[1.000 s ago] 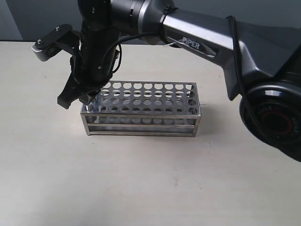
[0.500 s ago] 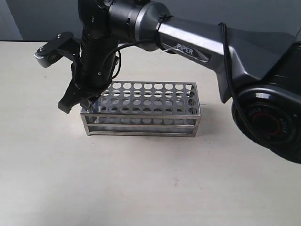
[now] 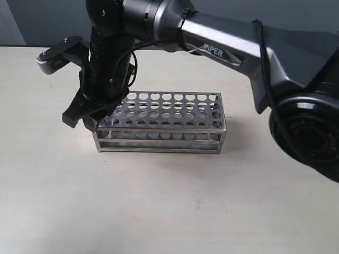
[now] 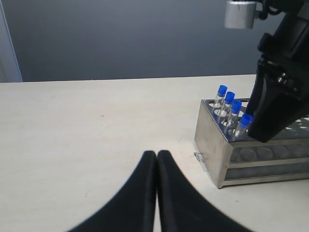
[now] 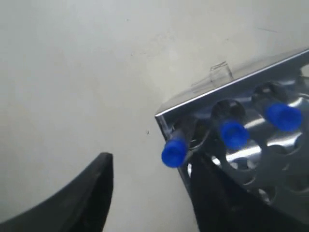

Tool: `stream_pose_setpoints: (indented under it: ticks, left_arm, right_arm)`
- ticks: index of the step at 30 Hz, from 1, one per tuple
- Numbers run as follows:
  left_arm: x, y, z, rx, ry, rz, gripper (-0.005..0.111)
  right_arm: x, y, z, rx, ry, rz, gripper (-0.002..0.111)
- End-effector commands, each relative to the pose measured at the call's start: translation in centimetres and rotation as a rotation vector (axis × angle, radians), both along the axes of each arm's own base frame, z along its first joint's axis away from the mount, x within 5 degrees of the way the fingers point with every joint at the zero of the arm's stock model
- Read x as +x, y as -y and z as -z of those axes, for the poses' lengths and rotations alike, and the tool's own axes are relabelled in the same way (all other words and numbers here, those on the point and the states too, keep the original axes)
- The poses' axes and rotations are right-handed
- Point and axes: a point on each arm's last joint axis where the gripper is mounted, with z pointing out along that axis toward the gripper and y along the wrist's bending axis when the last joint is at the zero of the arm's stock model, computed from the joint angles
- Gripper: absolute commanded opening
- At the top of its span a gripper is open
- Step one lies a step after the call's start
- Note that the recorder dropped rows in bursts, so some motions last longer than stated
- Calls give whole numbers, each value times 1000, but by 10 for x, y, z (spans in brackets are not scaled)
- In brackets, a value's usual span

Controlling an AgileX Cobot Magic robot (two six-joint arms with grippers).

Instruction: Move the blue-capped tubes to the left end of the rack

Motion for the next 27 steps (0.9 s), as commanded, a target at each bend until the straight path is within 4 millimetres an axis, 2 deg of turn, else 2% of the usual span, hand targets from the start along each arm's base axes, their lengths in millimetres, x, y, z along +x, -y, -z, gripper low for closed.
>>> stream_pose_setpoints:
  ticks: [1, 9, 13, 16, 20, 24, 27]
  left_arm:
    - [0, 1, -2, 0, 9, 11, 1]
    - [0, 1, -2, 0, 9, 11, 1]
    - [0, 1, -2, 0, 9, 11, 1]
    - [0, 1, -2, 0, 9, 11, 1]
    - [0, 1, -2, 0, 9, 11, 1]
    - [0, 1, -2, 0, 9, 11, 1]
    - [0, 1, -2, 0, 9, 11, 1]
  right_arm:
    - [-1, 12, -40, 25, 87, 43, 49]
    - [-8, 31, -93, 98, 177, 76, 49]
    - [-11, 46, -123, 125, 247, 148, 47]
    - [-18, 61, -152, 167, 304, 171, 31]
    - [-37, 90, -194, 245, 350, 179, 0]
    - [-57, 123, -215, 267, 371, 206, 1]
    - [-70, 148, -214, 235, 370, 257, 1]
